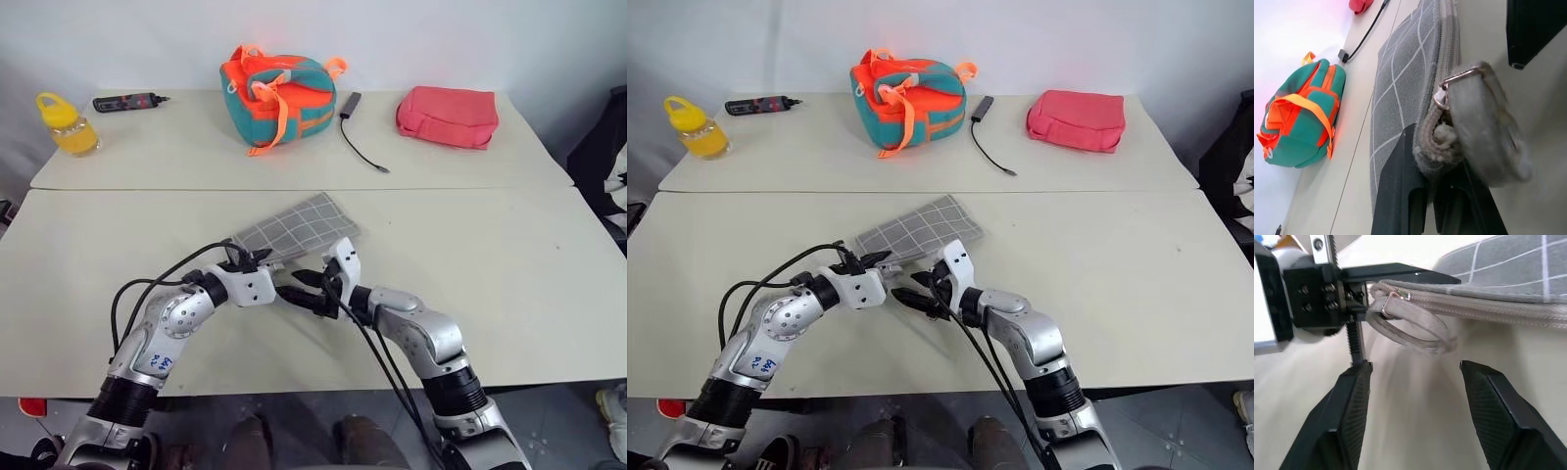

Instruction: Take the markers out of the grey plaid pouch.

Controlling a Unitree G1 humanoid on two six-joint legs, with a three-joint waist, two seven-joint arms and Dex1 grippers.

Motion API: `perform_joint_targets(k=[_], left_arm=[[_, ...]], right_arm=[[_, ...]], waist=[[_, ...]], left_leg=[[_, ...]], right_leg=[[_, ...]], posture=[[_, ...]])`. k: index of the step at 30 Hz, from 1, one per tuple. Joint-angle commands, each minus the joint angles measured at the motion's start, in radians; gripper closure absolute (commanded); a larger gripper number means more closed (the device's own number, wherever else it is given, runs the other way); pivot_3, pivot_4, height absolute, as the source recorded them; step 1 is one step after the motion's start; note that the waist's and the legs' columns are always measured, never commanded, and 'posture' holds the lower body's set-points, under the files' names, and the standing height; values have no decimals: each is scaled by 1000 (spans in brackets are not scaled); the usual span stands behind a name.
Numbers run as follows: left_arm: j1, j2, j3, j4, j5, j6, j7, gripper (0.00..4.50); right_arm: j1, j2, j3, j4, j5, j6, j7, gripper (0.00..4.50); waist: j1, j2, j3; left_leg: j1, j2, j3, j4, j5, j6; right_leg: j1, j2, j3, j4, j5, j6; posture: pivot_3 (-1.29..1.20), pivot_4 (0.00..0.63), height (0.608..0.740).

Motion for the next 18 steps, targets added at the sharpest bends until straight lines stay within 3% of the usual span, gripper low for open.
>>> perform_joint_targets(k=[1, 11, 17, 18], left_arm=[[9, -2, -14, -27, -28, -8, -14, 4500], [1, -4, -1, -43, -65, -1, -26, 4500], [-3, -6, 3, -46, -65, 9, -22, 4500], [-3, -7, 3, -44, -66, 10, -21, 4500]], right_arm=[[-31, 44, 0, 26, 8, -20, -16, 1521], [-88, 126, -22, 124, 10, -81, -26, 1521], [-85, 137, -34, 122, 24, -81, -22, 2399], [-82, 131, -31, 117, 24, -85, -12, 2734]], waist=[[-1, 0, 0], [-2, 0, 0], [-3, 0, 0], [-3, 0, 0]], left_leg=[[0, 0, 0, 0, 0, 0], [-1, 0, 0, 0, -2, 0], [-1, 1, 0, 0, -2, -1], [-1, 1, 0, 0, -2, -1]], right_leg=[[0, 0, 0, 0, 0, 0], [-1, 0, 0, 0, 0, 0], [-2, 0, 0, 0, 0, 0], [-2, 0, 0, 0, 0, 0]], posture=[[0, 150, 740], [0, 150, 740], [0, 150, 740], [0, 150, 740]])
